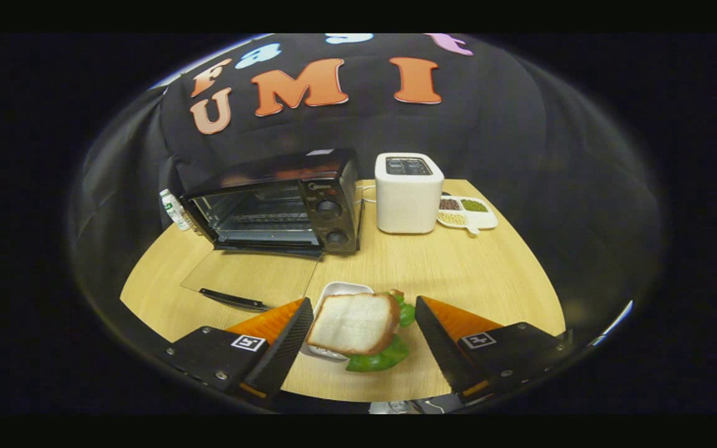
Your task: Open the toaster oven, put the food inside, and close the toaster oven door.
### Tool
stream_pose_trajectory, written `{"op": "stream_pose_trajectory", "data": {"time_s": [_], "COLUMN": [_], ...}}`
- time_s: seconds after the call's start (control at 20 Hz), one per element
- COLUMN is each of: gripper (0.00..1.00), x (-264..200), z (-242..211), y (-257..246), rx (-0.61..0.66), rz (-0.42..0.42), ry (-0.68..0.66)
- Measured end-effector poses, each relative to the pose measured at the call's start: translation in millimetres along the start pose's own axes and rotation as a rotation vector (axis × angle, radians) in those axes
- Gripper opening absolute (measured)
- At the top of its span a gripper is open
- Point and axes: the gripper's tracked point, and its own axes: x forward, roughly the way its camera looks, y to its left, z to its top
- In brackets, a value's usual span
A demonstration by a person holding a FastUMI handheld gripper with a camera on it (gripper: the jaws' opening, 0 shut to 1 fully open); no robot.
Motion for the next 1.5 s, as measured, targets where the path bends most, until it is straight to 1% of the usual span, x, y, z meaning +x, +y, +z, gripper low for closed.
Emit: {"op": "stream_pose_trajectory", "data": {"time_s": [0.2, 0.45, 0.55, 0.6, 0.65, 0.75, 0.85, 0.9, 0.95, 1.05, 1.2, 1.35, 1.5], "gripper": [0.98, 0.99, 0.97, 0.94, 0.87, 0.67, 0.55, 0.51, 0.43, 0.36, 0.33, 0.33, 0.33], "x": [18, 34, 41, 43, 45, 43, 41, 38, 36, 32, 23, 13, 4], "z": [-24, -35, -41, -43, -42, -44, -40, -36, -31, -24, -8, 14, 36], "y": [-6, -2, -1, 2, 7, 9, 13, 15, 17, 18, 20, 22, 36], "rx": [0.096, 0.136, 0.149, 0.167, 0.194, 0.237, 0.245, 0.25, 0.256, 0.253, 0.243, 0.25, 0.245], "rz": [0.024, 0.062, 0.071, 0.088, 0.105, 0.117, 0.131, 0.139, 0.135, 0.125, 0.11, 0.098, 0.111], "ry": [0.079, 0.134, 0.165, 0.174, 0.18, 0.202, 0.204, 0.198, 0.188, 0.17, 0.135, 0.087, 0.047]}}
